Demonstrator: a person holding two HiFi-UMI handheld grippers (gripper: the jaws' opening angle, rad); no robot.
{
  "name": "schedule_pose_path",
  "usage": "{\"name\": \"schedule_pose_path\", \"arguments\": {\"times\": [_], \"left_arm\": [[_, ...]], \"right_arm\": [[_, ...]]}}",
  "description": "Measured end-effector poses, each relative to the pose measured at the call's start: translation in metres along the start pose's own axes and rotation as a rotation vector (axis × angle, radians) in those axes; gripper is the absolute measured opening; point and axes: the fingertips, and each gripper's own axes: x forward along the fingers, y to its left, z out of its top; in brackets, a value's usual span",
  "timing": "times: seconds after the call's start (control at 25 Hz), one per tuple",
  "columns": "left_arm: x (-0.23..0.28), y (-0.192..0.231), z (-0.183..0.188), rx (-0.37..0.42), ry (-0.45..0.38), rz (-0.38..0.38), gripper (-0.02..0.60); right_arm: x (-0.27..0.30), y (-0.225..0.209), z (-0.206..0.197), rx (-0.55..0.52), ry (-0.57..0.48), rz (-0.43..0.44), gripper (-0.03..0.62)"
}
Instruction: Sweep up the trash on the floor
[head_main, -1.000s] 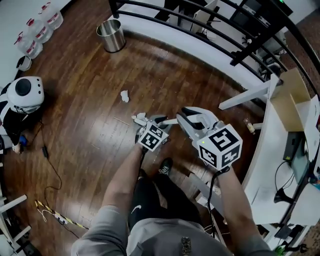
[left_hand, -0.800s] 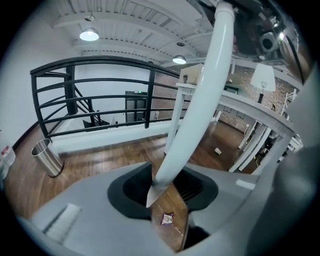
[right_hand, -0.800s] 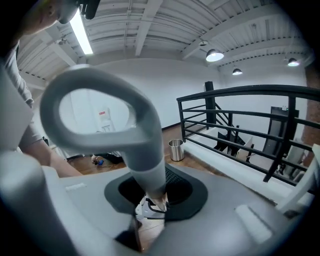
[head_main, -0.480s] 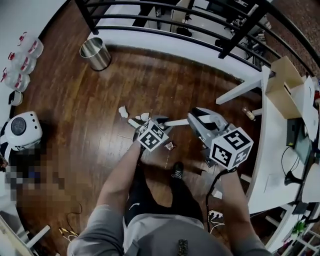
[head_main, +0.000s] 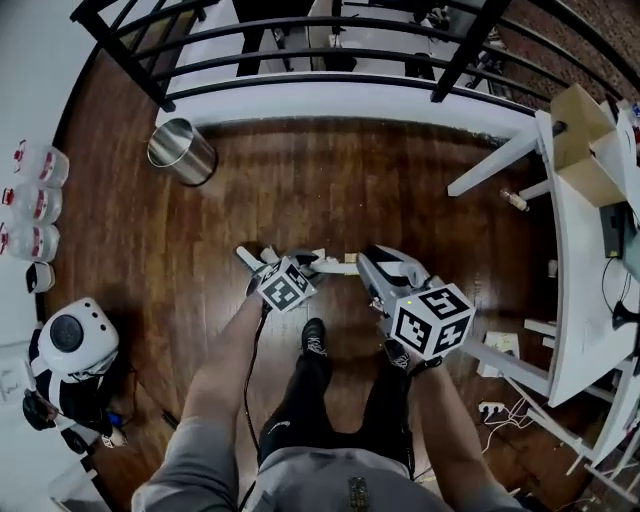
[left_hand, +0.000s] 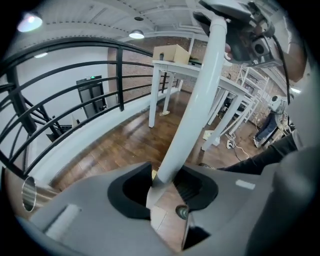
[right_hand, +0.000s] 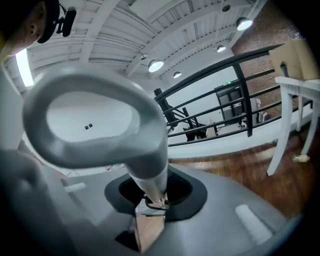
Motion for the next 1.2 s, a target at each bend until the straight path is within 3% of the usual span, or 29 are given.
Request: {"name": "schedule_pose_path", "arguments": {"times": [0.16,0.48,0.76,1.04,1.2], "left_arm": [[0.022,0.001,0.0,0.077,0.025,-0.068,0.13],[0.081,-0.054,0.073,0.18,-0.042,-0.192,0.13],[0.106,-0.113,0.129,0.262,-0.025,-0.232,0.127],[0.105,-0.205,0.208,0.414,-0.076,-0.276,0.118],[0.12,-0.282,0.247,0.508,-0.099,-0.355,0.118]], "right_arm": [[0.003,-0.011,-0.012,0.032,-0.008,-0.086,0.078],[-0.07,-0.076,-0.008,0.071,-0.042,-0.257,0.078],[-0.153,-0.125,0.0,0.118,-0.118,-0.289,0.078],[-0.286,-0.145,0.011,0.145,-0.243,-0.359,0.077],[-0.366,-0.144,0.002,0.128,-0.305,-0.458,0.077]]}}
